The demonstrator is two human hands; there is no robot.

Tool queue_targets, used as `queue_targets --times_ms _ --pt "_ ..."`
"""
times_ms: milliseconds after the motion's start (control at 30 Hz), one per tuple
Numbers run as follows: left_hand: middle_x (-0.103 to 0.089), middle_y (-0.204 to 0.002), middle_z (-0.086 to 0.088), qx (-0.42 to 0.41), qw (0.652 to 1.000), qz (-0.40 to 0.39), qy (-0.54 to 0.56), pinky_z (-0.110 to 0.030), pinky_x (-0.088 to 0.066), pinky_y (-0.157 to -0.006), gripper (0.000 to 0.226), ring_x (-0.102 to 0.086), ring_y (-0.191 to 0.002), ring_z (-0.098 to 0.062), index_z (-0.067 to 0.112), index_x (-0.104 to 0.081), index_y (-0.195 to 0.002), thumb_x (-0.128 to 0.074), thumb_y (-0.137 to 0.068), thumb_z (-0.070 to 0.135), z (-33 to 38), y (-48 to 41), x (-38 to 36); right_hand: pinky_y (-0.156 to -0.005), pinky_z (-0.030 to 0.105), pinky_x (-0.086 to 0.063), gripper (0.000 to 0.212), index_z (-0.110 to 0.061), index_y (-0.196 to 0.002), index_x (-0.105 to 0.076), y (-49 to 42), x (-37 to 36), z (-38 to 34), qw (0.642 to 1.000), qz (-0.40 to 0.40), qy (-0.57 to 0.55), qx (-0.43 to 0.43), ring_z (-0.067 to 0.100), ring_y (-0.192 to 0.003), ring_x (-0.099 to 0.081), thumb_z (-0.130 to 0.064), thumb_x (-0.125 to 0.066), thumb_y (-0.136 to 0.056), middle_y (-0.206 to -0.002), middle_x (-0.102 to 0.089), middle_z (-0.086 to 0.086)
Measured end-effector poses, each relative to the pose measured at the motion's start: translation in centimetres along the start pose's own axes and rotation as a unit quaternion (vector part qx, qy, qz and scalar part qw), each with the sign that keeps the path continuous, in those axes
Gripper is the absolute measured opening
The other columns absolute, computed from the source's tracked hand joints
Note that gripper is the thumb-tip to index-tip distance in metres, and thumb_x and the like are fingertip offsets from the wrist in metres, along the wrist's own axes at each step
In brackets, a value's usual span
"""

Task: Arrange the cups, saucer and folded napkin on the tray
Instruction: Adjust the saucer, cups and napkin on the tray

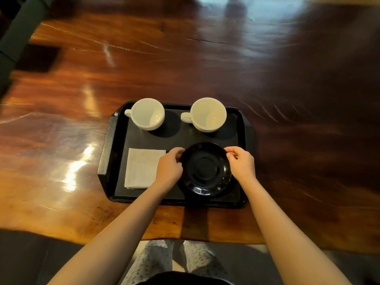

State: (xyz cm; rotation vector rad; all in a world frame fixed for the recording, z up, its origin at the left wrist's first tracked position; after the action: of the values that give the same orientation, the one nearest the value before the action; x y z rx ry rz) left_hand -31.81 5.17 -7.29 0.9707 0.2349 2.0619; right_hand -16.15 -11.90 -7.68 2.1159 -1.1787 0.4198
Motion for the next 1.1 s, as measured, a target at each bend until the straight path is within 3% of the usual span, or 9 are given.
queue_targets --times_ms 200,300,367,433,533,600,700,833,1100 --pt "-0.062 -0.125 -0.009 -0.012 1.0 -0.013 0.009 -0.026 -0.043 -0.094 0.045 -0.056 -0.116 -0.022 0.014 -0.052 -0.129 -0.049 -0.087 -0.004 0.2 0.0 0.0 -0.081 0.022 -0.045 0.024 -0.013 -0.109 -0.066 -0.1 0.2 -0.2 1.0 -0.001 0.012 0.0 0.014 -0.097 -0.061 -0.008 -0.05 -0.093 -0.105 -0.068 0.003" --pt "-0.063 -0.124 -0.008 -0.018 1.0 -0.007 0.018 -0.024 -0.042 -0.091 0.042 -0.058 -0.114 -0.02 0.015 -0.052 -0.13 -0.051 -0.089 0.003 0.1 0.4 1.2 -0.087 0.026 -0.046 0.028 -0.01 -0.119 -0.06 0.4 0.5 -1.4 0.996 0.026 0.078 0.033 0.019 -0.107 -0.059 -0.01 -0.047 -0.094 -0.115 -0.064 0.007" --pt "-0.064 -0.12 -0.006 -0.019 0.997 0.058 0.048 -0.023 -0.043 -0.089 0.037 -0.059 -0.109 -0.017 0.016 -0.055 -0.126 -0.051 -0.09 0.007 -0.3 0.5 4.7 -0.086 0.023 -0.043 0.028 -0.009 -0.12 -0.058 1.9 1.4 -4.2 0.982 0.092 0.119 0.111 0.019 -0.108 -0.057 -0.008 -0.048 -0.094 -0.114 -0.063 0.006" --pt "-0.064 -0.115 -0.002 -0.011 0.983 0.155 0.097 -0.027 -0.046 -0.088 0.034 -0.06 -0.104 -0.016 0.017 -0.057 -0.123 -0.05 -0.091 0.009 -1.3 0.5 10.0 -0.085 0.023 -0.045 0.025 -0.009 -0.115 -0.061 4.0 1.1 -7.5 0.974 0.122 0.075 0.178 0.017 -0.103 -0.059 -0.006 -0.05 -0.092 -0.109 -0.064 0.005" --pt "-0.062 -0.119 -0.002 0.032 0.958 0.245 0.144 -0.034 -0.048 -0.094 0.038 -0.06 -0.107 -0.019 0.014 -0.052 -0.129 -0.047 -0.091 0.01 -4.5 -1.6 16.4 -0.09 0.025 -0.048 0.03 -0.011 -0.121 -0.058 4.9 -3.9 -10.6 0.985 0.022 -0.014 0.169 0.013 -0.103 -0.06 -0.01 -0.051 -0.093 -0.115 -0.063 0.002" --pt "-0.059 -0.128 -0.005 0.059 0.956 0.226 0.177 -0.038 -0.047 -0.101 0.043 -0.058 -0.115 -0.021 0.015 -0.047 -0.134 -0.044 -0.092 0.01 -6.0 -4.1 17.5 -0.093 0.022 -0.045 0.04 -0.011 -0.133 -0.048 4.3 -8.6 -12.1 0.987 -0.077 -0.048 0.13 0.014 -0.113 -0.056 -0.013 -0.051 -0.094 -0.129 -0.056 0.003" --pt "-0.045 -0.145 -0.005 0.074 0.965 0.151 0.203 -0.039 -0.041 -0.108 0.049 -0.048 -0.129 -0.021 0.017 -0.037 -0.142 -0.042 -0.094 0.007 -6.2 -7.2 16.2 -0.099 0.027 -0.041 0.054 -0.011 -0.144 -0.032 2.2 -13.4 -13.3 0.986 -0.135 -0.071 0.073 0.019 -0.127 -0.047 -0.012 -0.052 -0.093 -0.144 -0.044 0.008" --pt "-0.045 -0.146 -0.001 0.047 0.973 0.119 0.194 -0.037 -0.038 -0.11 0.046 -0.044 -0.132 -0.018 0.018 -0.043 -0.139 -0.044 -0.094 0.009 -5.5 -8.9 15.7 -0.101 0.035 -0.043 0.069 -0.017 -0.147 -0.026 -0.5 -16.8 -13.4 0.987 -0.135 -0.083 0.024 0.02 -0.126 -0.049 -0.01 -0.061 -0.088 -0.144 -0.044 0.007" --pt "-0.053 -0.139 -0.003 0.028 0.981 0.124 0.147 -0.034 -0.04 -0.108 0.043 -0.048 -0.129 -0.018 0.015 -0.049 -0.134 -0.045 -0.092 0.01 -4.8 -9.5 15.5 -0.094 0.03 -0.047 0.062 -0.016 -0.137 -0.041 -1.4 -17.3 -13.5 0.991 -0.068 -0.105 0.044 0.018 -0.117 -0.055 -0.012 -0.068 -0.081 -0.13 -0.055 0.005"
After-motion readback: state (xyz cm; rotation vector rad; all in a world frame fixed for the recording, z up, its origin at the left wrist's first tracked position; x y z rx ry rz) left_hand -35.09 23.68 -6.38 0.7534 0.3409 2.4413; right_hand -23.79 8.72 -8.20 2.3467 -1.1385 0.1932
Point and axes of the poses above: each hand's wrist, its own y-axis away from the middle knuckle, its own x-axis out of the back of the hand, z = x × y, the point moved 10 cm from there along -y, towards the middle knuckle
